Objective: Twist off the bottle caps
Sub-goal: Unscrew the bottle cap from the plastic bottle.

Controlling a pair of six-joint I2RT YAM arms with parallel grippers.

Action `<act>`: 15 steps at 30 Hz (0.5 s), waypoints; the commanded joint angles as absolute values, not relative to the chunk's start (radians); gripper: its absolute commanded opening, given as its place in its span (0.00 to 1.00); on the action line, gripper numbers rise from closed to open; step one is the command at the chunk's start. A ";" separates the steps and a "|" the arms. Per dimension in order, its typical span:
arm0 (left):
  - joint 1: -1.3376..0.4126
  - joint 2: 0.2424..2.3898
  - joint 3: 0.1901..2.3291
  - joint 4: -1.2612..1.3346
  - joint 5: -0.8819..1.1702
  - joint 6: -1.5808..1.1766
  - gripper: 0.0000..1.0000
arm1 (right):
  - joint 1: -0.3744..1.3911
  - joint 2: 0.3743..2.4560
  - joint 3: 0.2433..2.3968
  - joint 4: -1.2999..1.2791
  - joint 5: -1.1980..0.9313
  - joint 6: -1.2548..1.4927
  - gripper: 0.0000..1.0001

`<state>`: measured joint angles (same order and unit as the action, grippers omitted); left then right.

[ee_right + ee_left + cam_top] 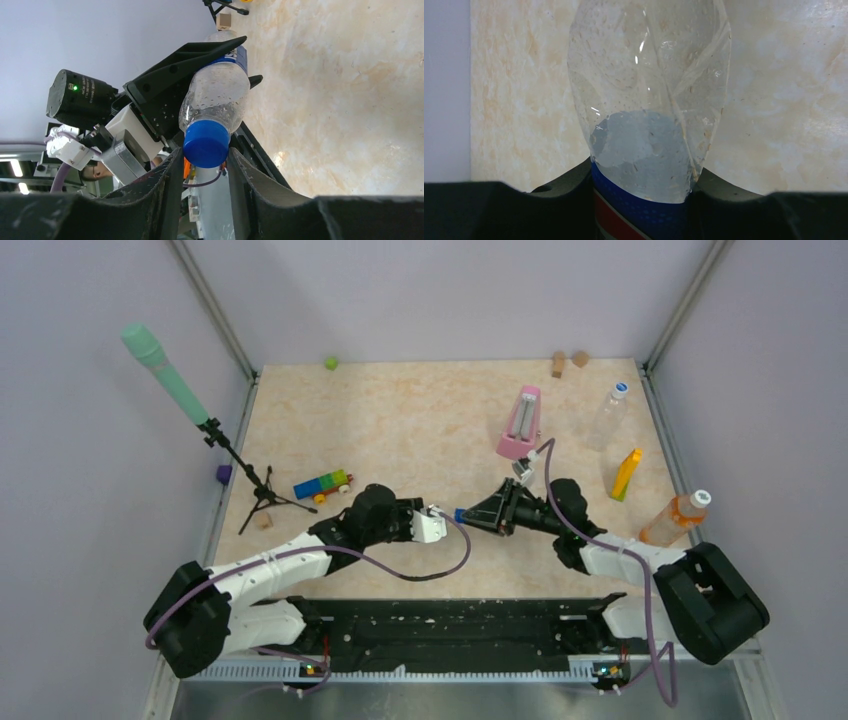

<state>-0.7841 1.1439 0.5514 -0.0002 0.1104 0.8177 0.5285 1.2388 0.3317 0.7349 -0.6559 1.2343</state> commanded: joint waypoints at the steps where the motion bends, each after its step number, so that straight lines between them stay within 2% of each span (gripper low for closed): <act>1: -0.786 1.150 0.574 0.055 0.136 0.801 0.00 | 0.550 1.252 0.350 0.796 -0.667 1.222 0.37; 15: -0.786 1.144 0.562 0.044 0.141 0.821 0.00 | 0.555 1.270 0.385 0.769 -0.664 1.194 0.38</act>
<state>-0.7845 1.1511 0.5514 0.0006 0.1165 0.8143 0.5434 1.2598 0.3431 0.7338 -0.6567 1.2167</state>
